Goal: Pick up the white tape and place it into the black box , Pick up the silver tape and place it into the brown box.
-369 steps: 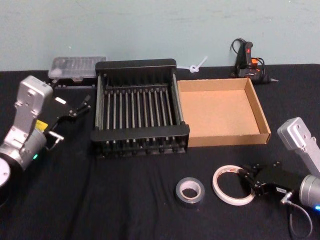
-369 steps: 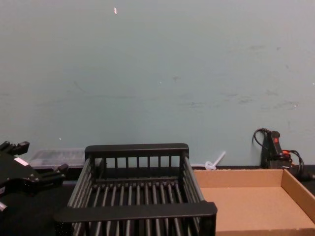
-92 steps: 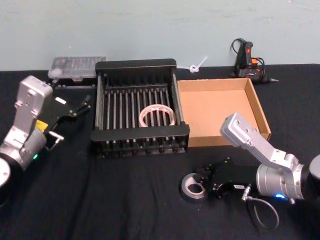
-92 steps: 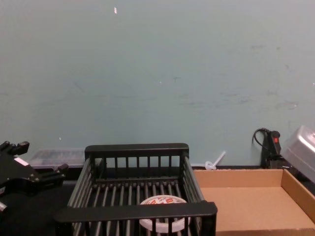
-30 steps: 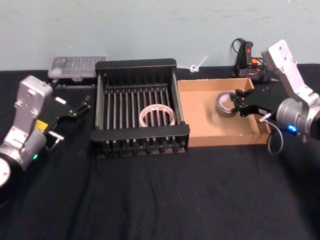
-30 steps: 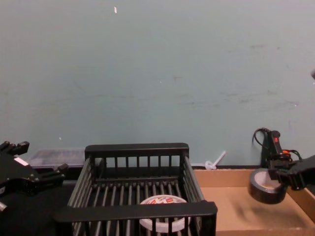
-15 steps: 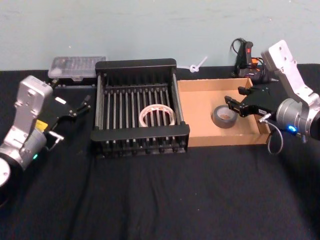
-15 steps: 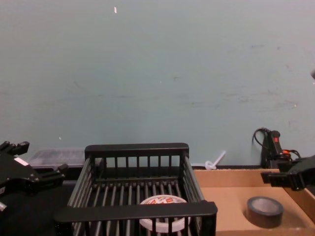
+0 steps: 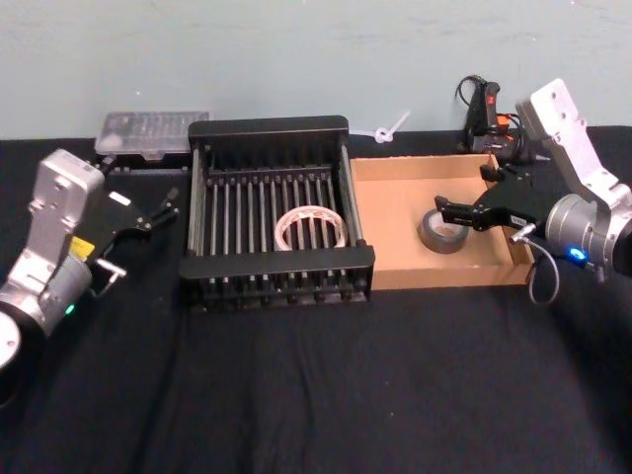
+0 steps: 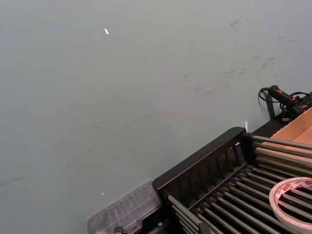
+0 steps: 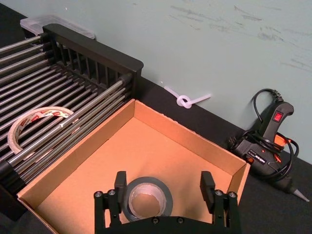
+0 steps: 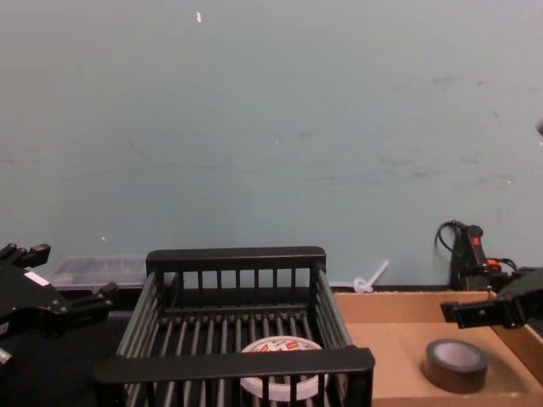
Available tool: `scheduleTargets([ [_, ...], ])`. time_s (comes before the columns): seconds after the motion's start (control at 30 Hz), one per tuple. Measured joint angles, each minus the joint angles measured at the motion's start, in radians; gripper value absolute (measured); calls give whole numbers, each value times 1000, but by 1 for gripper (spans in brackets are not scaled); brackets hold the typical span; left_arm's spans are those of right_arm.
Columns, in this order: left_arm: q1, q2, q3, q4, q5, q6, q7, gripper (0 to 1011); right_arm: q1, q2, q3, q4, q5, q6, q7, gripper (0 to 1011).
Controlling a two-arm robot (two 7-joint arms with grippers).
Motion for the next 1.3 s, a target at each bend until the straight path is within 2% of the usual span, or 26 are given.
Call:
scheduleTargets([
  [0.07, 0, 0, 0, 0, 0, 0, 0, 1001, 0, 0, 0, 0, 0, 0, 0, 997],
  [0.23, 0, 0, 0, 0, 0, 0, 0, 1001, -2, -1, 2, -1, 0, -1, -1, 1002],
  [0.4, 0, 0, 0, 0, 0, 0, 0, 1001, -26, -21, 42, -19, 1, -30, -35, 1002],
  [0.5, 0, 0, 0, 0, 0, 0, 0, 1002, -53, -39, 70, -36, -7, -86, -83, 1002],
  [0.63, 0, 0, 0, 0, 0, 0, 0, 1001, -95, -66, 96, -46, -47, -198, -157, 1002],
  [0.83, 0, 0, 0, 0, 0, 0, 0, 1001, -141, -80, 96, -47, -121, -295, -221, 1002],
  [1.1, 0, 0, 0, 0, 0, 0, 0, 1001, -186, -92, 93, -32, -199, -381, -279, 1003],
  [1.3, 0, 0, 0, 0, 0, 0, 0, 1001, -203, -105, 104, -17, -224, -399, -298, 1002],
])
